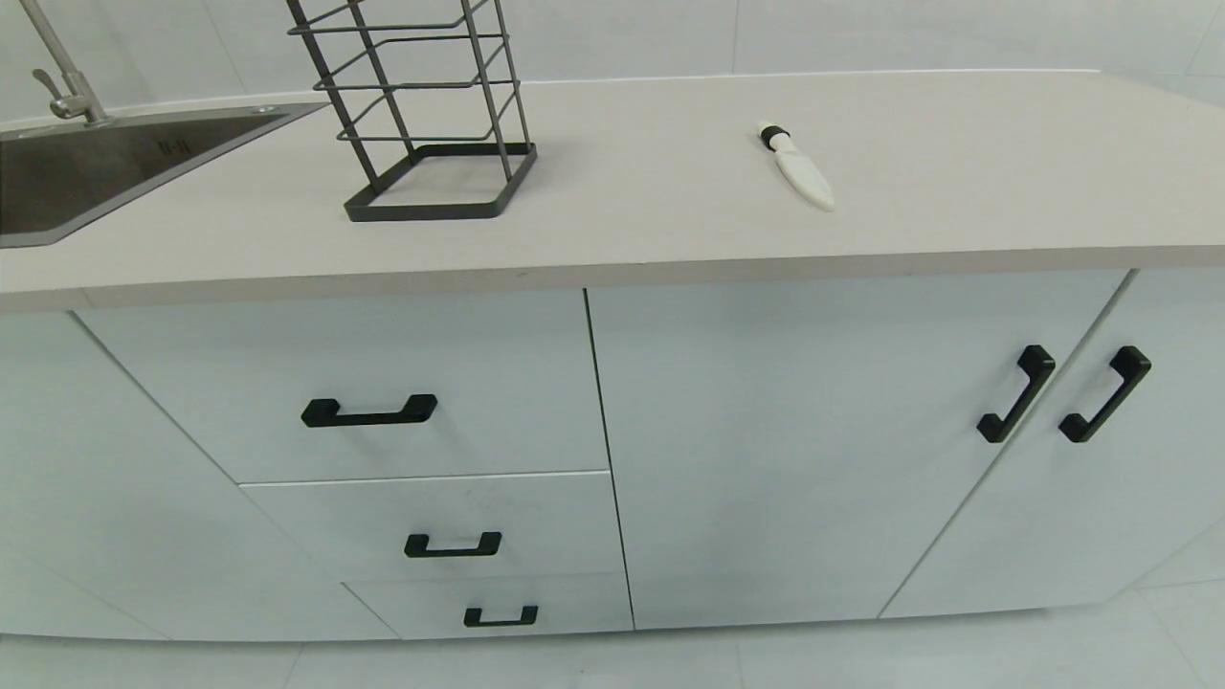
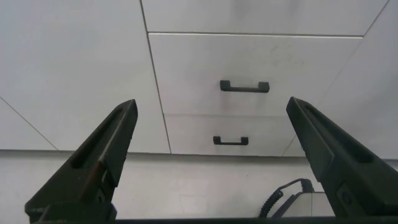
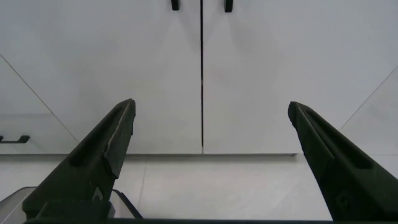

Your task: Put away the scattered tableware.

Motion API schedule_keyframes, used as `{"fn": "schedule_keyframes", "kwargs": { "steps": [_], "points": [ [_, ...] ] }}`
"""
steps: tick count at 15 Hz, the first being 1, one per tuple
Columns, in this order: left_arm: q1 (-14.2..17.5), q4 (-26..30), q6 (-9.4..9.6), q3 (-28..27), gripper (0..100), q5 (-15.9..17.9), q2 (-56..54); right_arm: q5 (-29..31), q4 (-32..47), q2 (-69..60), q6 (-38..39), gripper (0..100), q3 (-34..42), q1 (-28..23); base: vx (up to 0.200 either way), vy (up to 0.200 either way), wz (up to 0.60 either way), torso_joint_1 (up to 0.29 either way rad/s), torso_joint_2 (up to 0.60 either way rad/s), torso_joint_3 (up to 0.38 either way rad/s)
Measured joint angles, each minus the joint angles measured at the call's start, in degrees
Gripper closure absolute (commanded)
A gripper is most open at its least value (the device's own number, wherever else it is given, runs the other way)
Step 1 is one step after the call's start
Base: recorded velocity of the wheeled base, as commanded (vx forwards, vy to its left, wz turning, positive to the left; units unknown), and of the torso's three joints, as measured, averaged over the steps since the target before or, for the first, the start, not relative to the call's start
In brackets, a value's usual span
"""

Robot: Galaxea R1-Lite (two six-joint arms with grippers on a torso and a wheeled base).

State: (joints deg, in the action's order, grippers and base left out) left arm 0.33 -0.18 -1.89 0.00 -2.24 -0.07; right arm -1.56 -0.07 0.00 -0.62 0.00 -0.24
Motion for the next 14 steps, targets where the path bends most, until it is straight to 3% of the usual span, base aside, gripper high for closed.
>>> {"fn": "schedule_keyframes", "kwargs": {
  "steps": [5, 14],
  "points": [
    [0.0, 0.0, 0.44, 0.0, 0, 0.1, 0.1, 0.0, 0.0, 0.0, 0.2, 0, 0.0, 0.0, 0.16, 0.0, 0.0, 0.192, -0.11, -0.091],
    [0.0, -0.1, 0.0, 0.0, 0, 0.0, 0.0, 0.0, 0.0, 0.0, 0.2, 0, 0.0, 0.0, 0.0, 0.0, 0.0, 0.213, -0.53, -0.208]
  ]
}}
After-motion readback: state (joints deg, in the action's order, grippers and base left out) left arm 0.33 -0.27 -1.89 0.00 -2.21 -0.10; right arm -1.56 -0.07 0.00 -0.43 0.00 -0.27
